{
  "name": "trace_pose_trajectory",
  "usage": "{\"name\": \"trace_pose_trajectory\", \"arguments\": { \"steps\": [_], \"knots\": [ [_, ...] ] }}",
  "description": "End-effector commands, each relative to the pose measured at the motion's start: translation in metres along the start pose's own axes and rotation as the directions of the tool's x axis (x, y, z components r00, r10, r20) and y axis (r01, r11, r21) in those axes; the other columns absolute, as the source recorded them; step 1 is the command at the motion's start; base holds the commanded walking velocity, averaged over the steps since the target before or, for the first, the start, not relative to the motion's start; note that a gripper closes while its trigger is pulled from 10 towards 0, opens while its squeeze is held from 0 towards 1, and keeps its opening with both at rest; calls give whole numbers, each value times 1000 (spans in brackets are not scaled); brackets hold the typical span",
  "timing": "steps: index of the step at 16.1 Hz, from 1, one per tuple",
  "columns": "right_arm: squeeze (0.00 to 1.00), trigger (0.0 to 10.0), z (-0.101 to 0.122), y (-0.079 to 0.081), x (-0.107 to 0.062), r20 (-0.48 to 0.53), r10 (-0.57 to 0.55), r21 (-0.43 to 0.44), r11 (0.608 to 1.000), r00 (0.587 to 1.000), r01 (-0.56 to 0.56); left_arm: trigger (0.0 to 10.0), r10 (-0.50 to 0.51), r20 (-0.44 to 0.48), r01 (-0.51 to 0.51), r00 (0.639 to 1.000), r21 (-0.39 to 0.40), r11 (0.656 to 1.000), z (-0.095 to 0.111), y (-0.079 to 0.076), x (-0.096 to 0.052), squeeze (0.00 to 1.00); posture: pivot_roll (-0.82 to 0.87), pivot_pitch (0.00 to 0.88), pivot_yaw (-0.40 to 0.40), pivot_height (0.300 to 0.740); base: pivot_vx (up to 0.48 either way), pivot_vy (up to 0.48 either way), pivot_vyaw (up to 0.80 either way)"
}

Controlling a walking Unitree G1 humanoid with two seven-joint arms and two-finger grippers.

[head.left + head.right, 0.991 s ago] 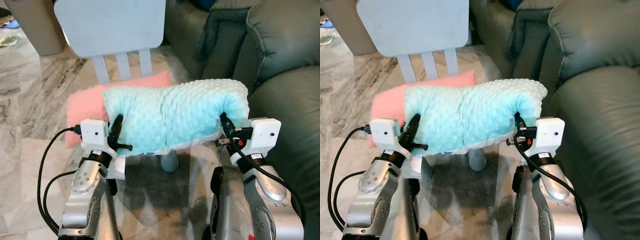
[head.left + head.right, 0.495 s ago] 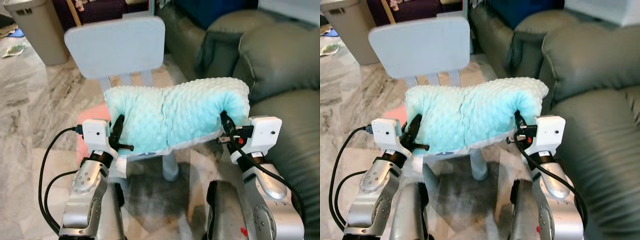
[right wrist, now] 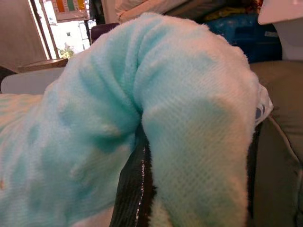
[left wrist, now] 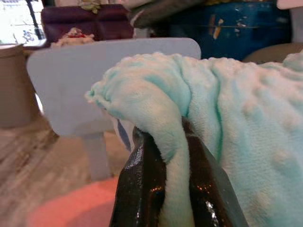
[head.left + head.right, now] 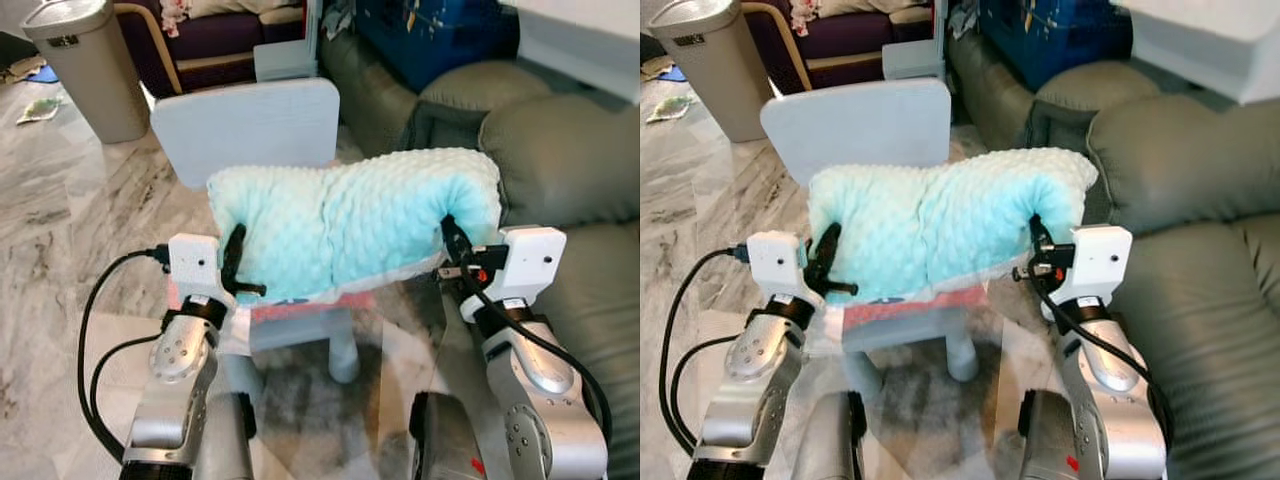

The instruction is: Move the pillow to the sofa

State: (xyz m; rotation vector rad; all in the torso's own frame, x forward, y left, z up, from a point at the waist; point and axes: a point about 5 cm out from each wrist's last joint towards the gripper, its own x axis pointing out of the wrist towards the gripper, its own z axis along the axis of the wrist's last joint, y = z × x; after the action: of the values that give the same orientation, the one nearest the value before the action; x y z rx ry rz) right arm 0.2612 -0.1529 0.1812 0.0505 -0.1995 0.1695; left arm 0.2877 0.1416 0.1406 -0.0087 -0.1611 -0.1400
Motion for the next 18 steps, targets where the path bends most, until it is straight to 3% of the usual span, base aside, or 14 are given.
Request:
{"name": "trace_pose_trajectory", "arguments": {
  "steps": [1,12,18],
  "knots": [
    [0,10000,7,2,2,28,8,0,1000,1000,-8,10000,13,6,-13,1000,13,1000,1,2,2,0,-188,47,62,607,0,0,0],
    [0,10000,13,2,6,53,-3,8,1000,999,2,10000,-69,7,69,998,12,998,1,-5,7,0,-194,33,74,727,0,0,0],
    [0,10000,20,3,10,76,5,12,1000,997,-6,10000,-85,4,85,996,4,996,0,-8,8,0,-195,26,71,740,0,0,0]
  ]
}}
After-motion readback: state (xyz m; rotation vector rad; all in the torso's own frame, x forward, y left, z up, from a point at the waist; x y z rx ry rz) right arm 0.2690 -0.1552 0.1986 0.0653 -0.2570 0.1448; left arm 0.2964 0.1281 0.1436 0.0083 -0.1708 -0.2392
